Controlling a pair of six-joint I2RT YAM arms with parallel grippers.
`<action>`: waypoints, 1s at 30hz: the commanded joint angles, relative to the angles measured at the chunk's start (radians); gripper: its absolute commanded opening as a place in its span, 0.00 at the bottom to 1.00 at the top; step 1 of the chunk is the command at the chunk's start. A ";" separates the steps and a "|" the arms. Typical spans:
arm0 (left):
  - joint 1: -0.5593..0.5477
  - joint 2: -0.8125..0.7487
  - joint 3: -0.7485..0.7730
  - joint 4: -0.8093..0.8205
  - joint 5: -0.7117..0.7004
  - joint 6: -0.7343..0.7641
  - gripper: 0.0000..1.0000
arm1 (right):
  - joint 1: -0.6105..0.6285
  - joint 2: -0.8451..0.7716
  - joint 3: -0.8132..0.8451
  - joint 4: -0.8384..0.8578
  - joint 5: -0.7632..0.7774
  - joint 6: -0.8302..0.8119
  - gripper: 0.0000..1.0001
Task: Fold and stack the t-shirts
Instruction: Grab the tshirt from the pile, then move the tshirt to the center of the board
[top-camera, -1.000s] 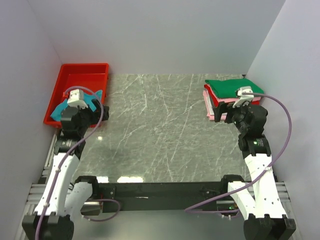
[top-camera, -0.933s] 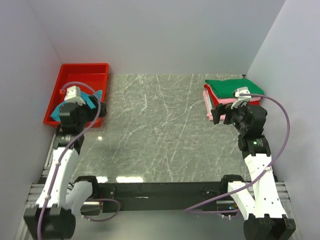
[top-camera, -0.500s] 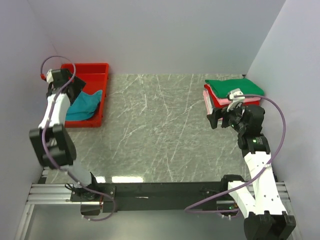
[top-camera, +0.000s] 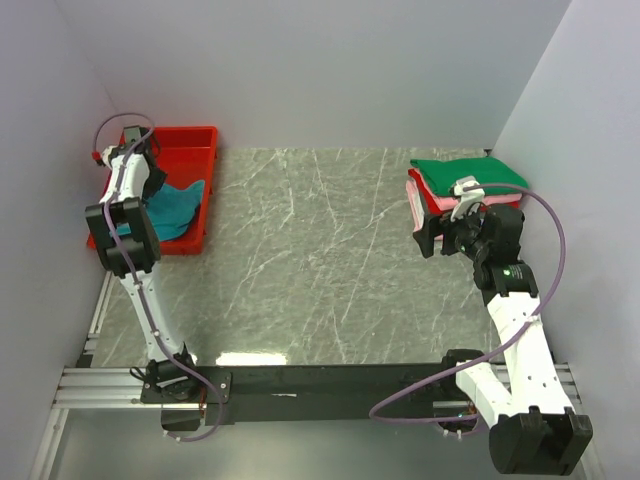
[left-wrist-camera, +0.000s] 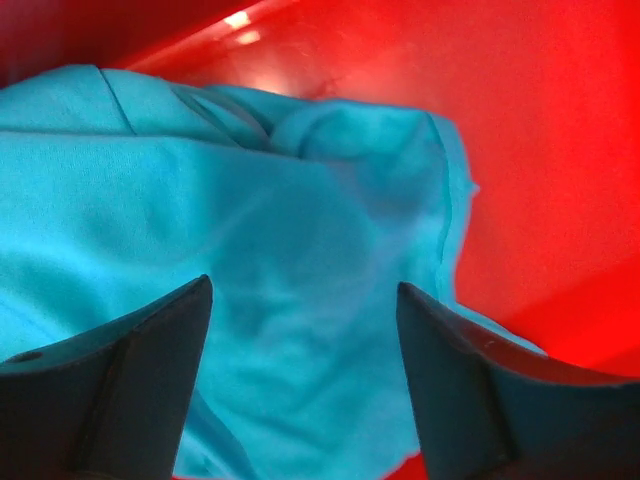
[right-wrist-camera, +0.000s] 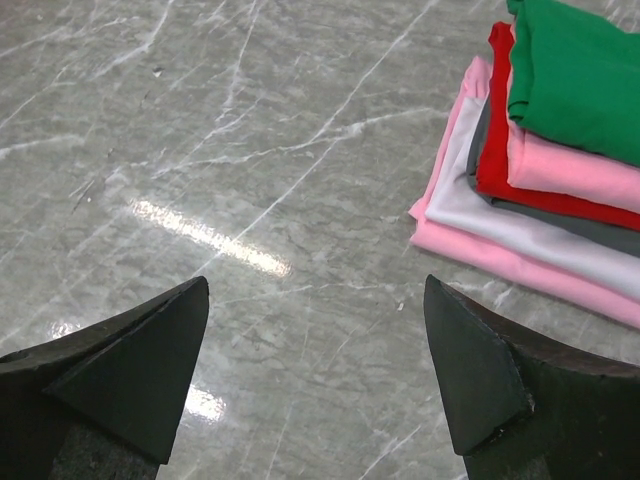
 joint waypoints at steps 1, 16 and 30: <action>0.004 0.040 0.085 -0.052 -0.047 0.024 0.64 | -0.005 -0.004 0.042 0.007 0.007 -0.016 0.93; -0.022 -0.753 -0.450 0.717 0.414 0.284 0.00 | -0.016 -0.036 0.024 0.027 -0.012 -0.011 0.93; -0.338 -1.026 -0.345 0.968 0.853 0.172 0.00 | -0.040 -0.065 0.011 0.041 -0.004 -0.020 0.93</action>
